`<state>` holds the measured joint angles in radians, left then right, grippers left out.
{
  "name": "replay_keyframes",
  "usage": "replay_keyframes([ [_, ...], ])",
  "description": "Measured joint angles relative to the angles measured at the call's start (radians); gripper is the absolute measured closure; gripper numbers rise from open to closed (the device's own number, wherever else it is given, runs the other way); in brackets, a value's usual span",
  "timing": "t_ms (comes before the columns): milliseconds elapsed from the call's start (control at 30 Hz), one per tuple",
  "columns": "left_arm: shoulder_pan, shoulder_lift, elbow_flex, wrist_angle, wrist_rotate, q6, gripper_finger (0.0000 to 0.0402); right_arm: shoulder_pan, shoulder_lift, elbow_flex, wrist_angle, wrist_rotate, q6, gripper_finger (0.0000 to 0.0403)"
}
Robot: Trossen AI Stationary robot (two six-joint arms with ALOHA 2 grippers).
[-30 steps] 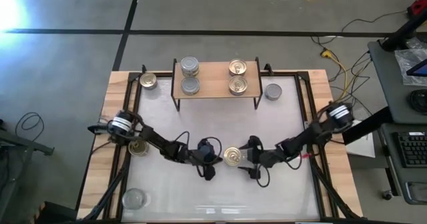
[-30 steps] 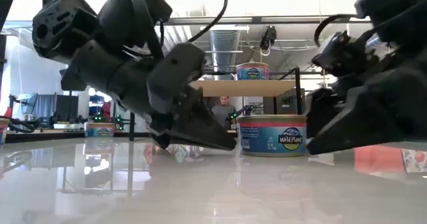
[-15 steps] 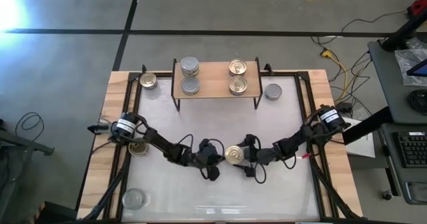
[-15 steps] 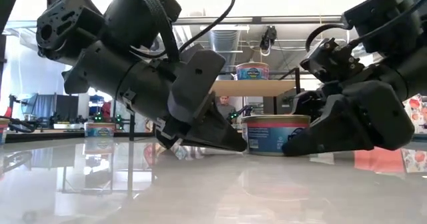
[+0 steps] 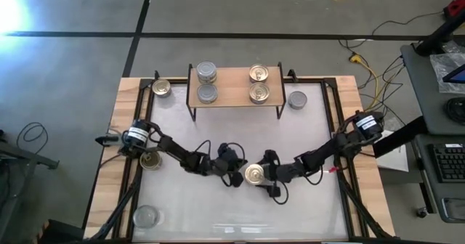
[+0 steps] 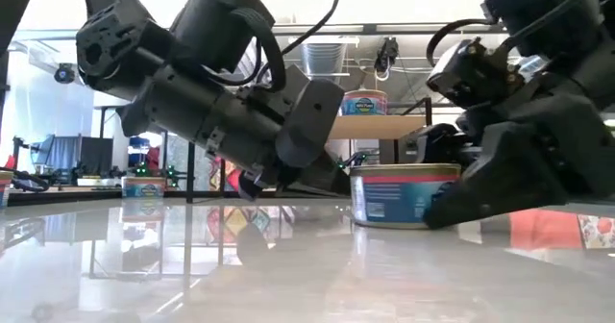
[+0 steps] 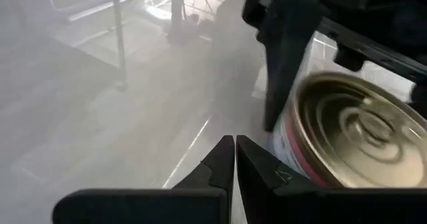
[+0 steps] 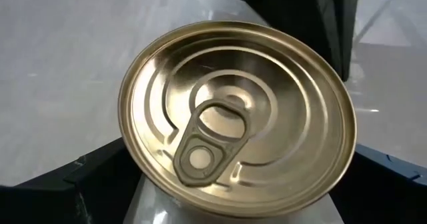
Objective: Stack canned seafood by type on shelf
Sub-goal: Stack the blue tuna can on top of the blue tuna can on the shelf
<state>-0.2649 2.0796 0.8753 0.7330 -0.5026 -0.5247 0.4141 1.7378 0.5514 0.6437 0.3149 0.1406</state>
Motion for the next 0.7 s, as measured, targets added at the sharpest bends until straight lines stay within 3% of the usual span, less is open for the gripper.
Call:
replay_keyframes([
  [200, 0.003, -0.03, -0.018, -0.031, 0.009, 0.022, 0.04, -0.001, 0.001, 0.004, -0.002, 0.01, 0.017, 0.0003],
  [500, -0.006, -0.196, -0.08, -0.177, -0.046, 0.045, 0.04, -0.002, 0.001, 0.016, -0.003, 0.021, 0.019, 0.0047],
  [700, -0.022, -0.296, -0.154, -0.178, -0.058, 0.049, 0.04, 0.0, -0.018, 0.046, -0.018, 0.023, 0.019, 0.0042],
])
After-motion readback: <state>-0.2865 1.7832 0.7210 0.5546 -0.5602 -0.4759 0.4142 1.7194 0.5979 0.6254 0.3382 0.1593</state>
